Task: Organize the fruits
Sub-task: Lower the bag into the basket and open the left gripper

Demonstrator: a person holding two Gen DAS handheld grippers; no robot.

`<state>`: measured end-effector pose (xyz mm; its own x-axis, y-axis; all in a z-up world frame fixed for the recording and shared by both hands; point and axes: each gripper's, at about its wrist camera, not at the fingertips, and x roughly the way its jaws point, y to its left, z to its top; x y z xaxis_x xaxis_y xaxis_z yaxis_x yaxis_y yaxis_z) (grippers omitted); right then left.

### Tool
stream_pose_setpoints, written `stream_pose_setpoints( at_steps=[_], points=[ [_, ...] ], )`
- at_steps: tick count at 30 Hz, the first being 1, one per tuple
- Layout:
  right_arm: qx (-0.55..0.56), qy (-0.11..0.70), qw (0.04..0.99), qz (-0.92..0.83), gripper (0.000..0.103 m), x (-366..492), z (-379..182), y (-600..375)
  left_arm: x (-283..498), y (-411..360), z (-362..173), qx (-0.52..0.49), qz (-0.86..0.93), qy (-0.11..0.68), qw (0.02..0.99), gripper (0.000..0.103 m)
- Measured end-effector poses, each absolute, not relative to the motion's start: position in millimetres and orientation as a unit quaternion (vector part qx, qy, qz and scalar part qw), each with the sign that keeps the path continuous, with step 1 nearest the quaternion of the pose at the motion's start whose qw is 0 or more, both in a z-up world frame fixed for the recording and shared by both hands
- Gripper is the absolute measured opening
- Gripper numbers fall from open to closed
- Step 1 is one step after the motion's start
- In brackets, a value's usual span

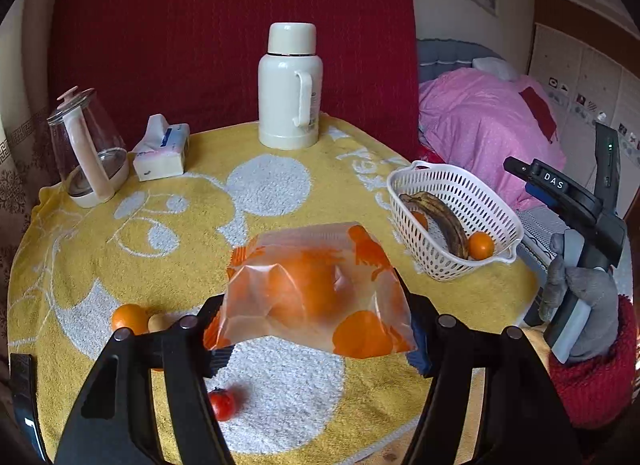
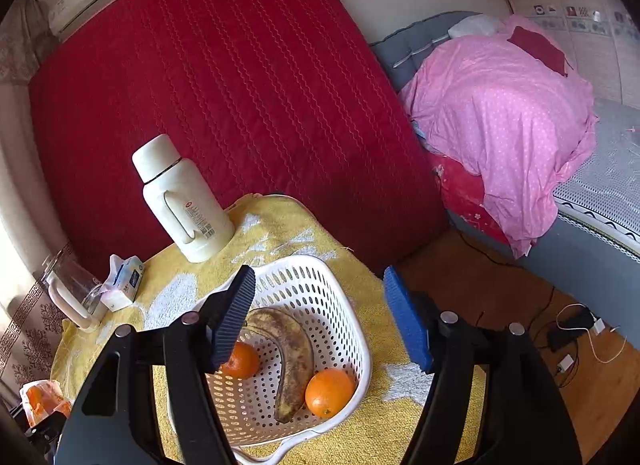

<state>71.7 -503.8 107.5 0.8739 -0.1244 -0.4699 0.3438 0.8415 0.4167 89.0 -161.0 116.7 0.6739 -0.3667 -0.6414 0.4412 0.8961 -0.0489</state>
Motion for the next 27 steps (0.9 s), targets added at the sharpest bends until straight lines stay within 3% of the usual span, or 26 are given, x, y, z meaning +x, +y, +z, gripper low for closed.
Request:
stream_pose_setpoints(
  at_steps=[10,18,19,20,22,27],
  points=[
    [0.276,0.221,0.924,-0.143,0.069,72.2,95.6,-514.4,113.4,-259.9,115.4,0.079,-0.309,0.333,0.887,0.067],
    [0.276,0.229,0.922,-0.143,0.069,76.8,89.3,-511.6,131.1,-295.0,103.0,0.073,-0.333,0.345,0.875,0.068],
    [0.276,0.230,0.922,-0.144,0.069,77.1,88.8,-511.2,133.3,-296.2,101.0,0.069,-0.333,0.349,0.873,0.070],
    [0.276,0.230,0.922,-0.144,0.069,77.0,88.3,-511.1,134.3,-295.0,99.8,0.064,-0.332,0.349,0.874,0.080],
    [0.277,0.229,0.922,-0.146,0.069,76.5,88.3,-511.6,134.2,-288.7,100.6,0.053,-0.331,0.339,0.879,0.086],
    [0.280,0.227,0.921,-0.148,0.070,75.0,88.2,-512.2,139.8,-272.7,102.7,0.041,-0.310,0.341,0.886,0.086]
  ],
)
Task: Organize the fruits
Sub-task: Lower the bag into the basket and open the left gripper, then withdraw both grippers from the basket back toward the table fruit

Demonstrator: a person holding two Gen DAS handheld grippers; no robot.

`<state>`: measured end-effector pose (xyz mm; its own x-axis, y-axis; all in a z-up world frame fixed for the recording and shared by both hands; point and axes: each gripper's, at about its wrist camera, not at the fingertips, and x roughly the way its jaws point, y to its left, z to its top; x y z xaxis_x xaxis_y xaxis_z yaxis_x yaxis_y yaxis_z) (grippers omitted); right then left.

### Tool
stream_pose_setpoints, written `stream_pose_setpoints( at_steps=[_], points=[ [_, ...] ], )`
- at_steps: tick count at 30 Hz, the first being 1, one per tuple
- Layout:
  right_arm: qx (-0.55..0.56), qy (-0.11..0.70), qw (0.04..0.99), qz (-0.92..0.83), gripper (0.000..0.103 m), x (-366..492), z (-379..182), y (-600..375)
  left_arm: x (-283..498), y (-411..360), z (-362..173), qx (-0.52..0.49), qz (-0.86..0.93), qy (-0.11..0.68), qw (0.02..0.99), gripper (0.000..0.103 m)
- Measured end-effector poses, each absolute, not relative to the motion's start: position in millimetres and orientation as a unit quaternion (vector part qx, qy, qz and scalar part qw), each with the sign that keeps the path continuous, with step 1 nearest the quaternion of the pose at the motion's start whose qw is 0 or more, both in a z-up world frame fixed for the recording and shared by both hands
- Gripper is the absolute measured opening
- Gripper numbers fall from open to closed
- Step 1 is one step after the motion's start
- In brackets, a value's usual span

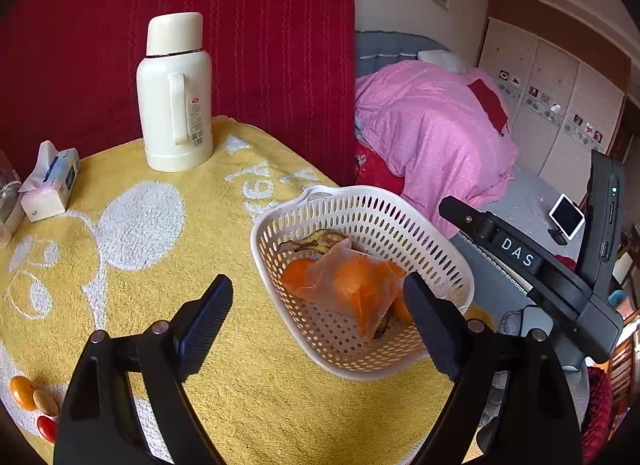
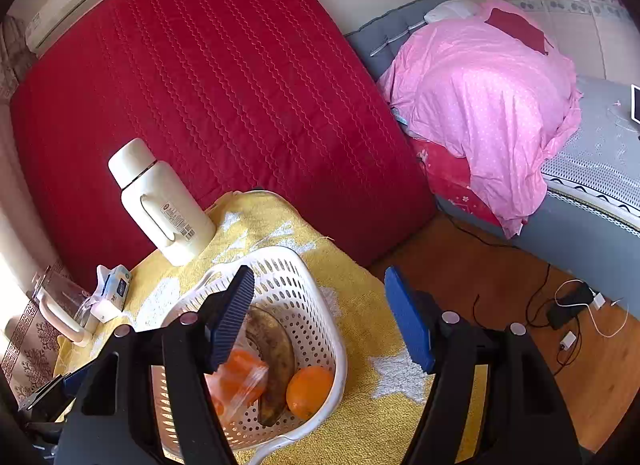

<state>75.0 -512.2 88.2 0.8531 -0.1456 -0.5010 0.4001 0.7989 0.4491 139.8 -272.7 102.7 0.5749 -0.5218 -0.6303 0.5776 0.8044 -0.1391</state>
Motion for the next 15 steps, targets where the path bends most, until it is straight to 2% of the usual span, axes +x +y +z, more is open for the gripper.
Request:
stream_pose_setpoints(
  at_steps=[5,7,15],
  points=[
    [0.278,0.226,0.922,-0.148,0.071,75.0,87.9,-510.6,143.3,-259.4,101.4,0.032,-0.290,0.350,0.890,0.086],
    [0.278,0.224,0.922,-0.149,0.078,74.3,88.0,-510.3,143.4,-255.2,100.7,0.033,-0.281,0.352,0.892,0.086],
    [0.277,0.221,0.923,-0.150,0.078,73.4,88.8,-509.3,138.7,-232.3,105.1,0.028,-0.251,0.347,0.904,0.088]
  ],
)
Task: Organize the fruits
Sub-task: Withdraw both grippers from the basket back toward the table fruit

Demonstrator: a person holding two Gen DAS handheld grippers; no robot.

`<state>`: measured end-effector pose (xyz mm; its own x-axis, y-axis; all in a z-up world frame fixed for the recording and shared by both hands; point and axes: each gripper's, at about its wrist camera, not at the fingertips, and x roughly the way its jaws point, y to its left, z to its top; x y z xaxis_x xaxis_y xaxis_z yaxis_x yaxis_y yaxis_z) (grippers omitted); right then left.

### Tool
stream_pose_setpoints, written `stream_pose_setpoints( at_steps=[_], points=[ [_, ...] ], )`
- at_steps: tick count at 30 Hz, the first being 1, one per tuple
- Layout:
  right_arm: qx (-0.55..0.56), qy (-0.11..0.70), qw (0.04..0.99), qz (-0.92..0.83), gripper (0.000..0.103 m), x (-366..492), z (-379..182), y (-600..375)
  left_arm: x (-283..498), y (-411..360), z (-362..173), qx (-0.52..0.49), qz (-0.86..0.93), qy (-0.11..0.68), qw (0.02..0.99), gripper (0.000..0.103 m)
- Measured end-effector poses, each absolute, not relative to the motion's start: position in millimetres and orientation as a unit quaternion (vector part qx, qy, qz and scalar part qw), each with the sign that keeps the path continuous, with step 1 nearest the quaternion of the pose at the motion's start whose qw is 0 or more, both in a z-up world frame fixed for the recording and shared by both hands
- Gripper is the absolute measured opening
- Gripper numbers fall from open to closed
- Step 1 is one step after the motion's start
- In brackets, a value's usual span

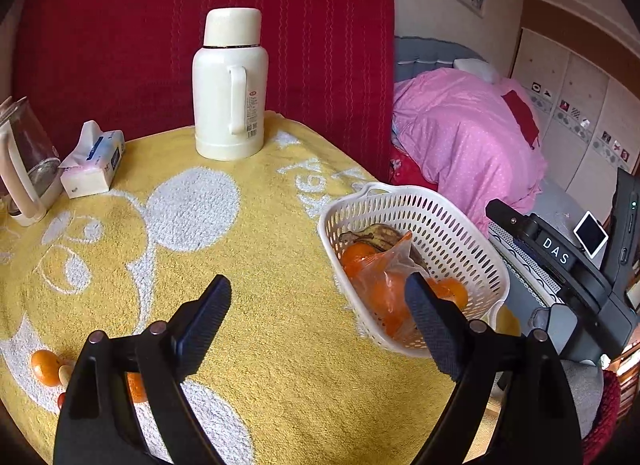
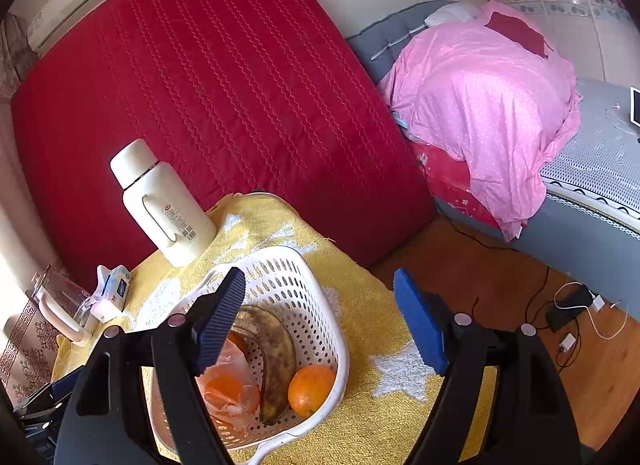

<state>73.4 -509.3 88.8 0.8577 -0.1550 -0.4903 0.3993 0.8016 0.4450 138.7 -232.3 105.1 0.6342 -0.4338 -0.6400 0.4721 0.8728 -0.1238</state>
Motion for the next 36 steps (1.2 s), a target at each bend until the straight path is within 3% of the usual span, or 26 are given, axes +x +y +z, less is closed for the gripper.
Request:
stream_pose_setpoints(
  at_steps=[22,36],
  points=[
    [0.262,0.196,0.941,-0.091,0.082,56.3,120.0,-463.3,113.8,-98.3,154.9,0.025,-0.079,0.272,0.959,0.091],
    [0.216,0.206,0.954,-0.022,0.082,49.6,131.3,-408.9,113.9,-16.3,146.9,-0.039,-0.005,0.285,0.958,0.091]
  ],
)
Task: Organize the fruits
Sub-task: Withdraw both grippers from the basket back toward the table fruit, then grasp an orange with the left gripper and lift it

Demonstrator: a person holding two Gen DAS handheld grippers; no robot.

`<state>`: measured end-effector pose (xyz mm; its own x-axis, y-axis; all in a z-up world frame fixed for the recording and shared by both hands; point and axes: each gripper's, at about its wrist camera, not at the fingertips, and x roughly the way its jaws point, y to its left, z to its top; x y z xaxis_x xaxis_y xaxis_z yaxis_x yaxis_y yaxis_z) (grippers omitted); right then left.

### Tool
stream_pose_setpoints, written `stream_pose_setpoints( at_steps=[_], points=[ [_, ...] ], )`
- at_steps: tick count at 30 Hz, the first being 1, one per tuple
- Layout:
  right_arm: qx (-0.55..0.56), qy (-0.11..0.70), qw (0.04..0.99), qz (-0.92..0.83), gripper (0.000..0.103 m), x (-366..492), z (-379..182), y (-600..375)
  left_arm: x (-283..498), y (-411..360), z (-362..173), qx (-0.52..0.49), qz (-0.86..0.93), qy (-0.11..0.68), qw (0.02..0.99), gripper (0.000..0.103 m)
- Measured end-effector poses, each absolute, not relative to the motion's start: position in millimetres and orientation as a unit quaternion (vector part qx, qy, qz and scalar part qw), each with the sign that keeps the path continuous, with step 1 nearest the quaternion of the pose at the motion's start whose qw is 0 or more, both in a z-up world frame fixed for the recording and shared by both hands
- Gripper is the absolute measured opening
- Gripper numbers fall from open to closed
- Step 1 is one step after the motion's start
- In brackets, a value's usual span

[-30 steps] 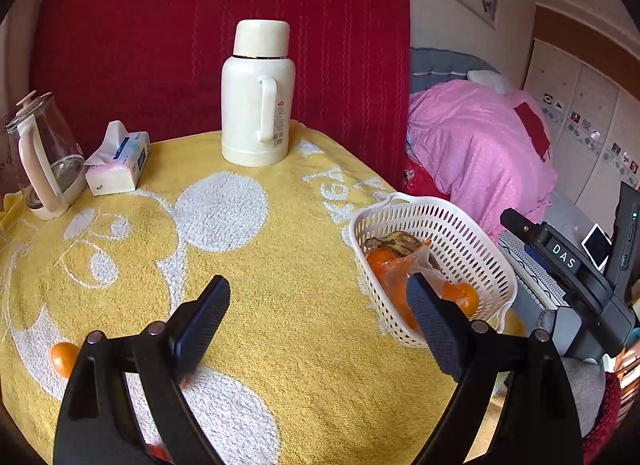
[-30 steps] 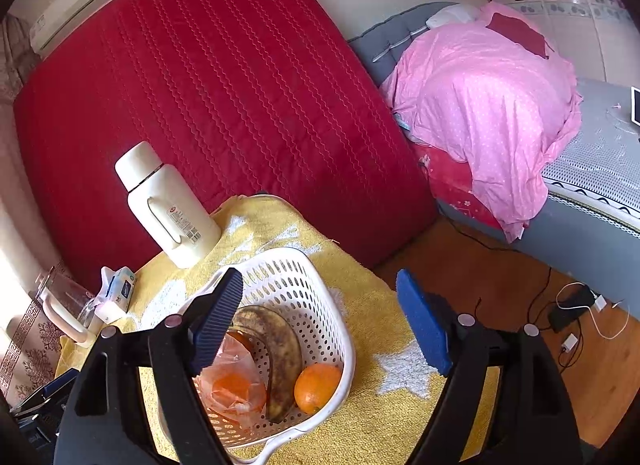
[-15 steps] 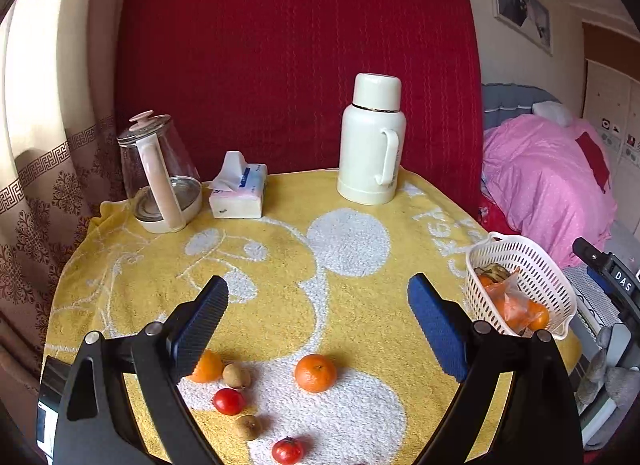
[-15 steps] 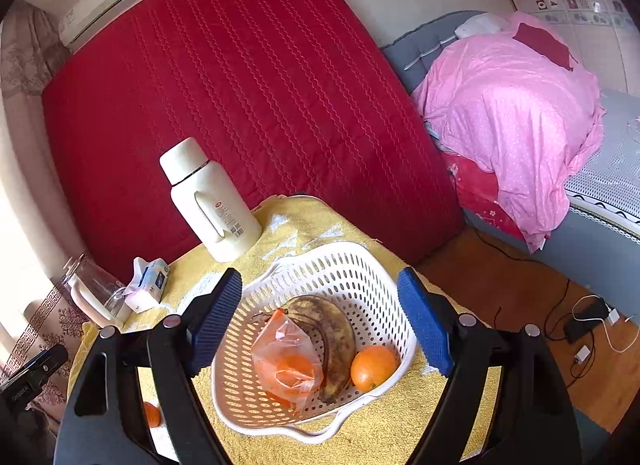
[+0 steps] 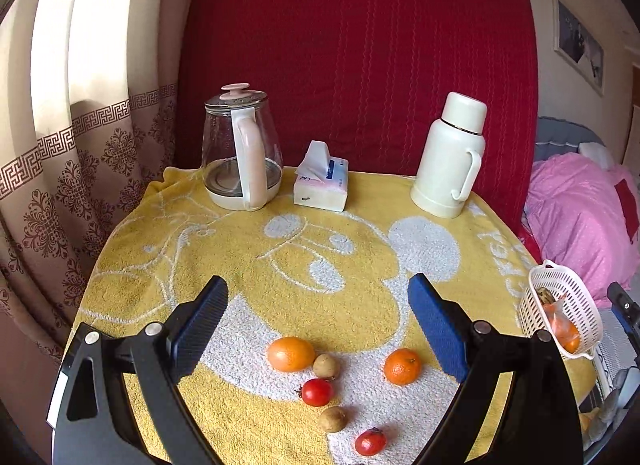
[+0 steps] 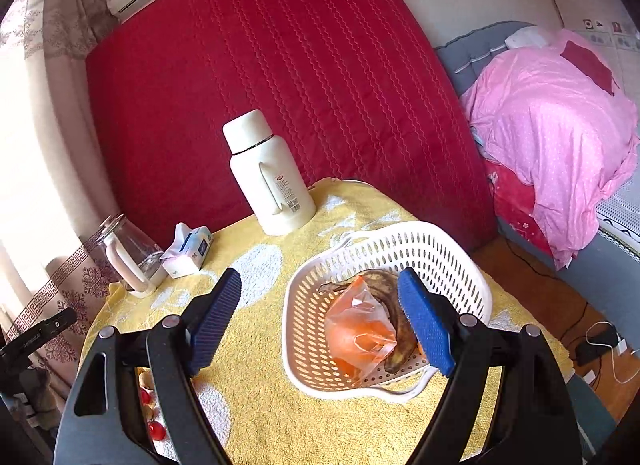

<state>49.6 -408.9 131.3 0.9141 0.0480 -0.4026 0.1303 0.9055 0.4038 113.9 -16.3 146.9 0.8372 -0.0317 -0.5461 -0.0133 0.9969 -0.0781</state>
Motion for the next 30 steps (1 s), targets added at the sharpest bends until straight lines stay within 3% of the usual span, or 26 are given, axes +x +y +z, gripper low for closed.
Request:
stream_pose_setpoints(
  at_steps=[30],
  points=[
    [0.138,0.285,0.945,0.075,0.082,68.8,102.4,-330.4,177.8,11.2,43.5,-0.100,0.040,0.428,0.897,0.091]
  ],
)
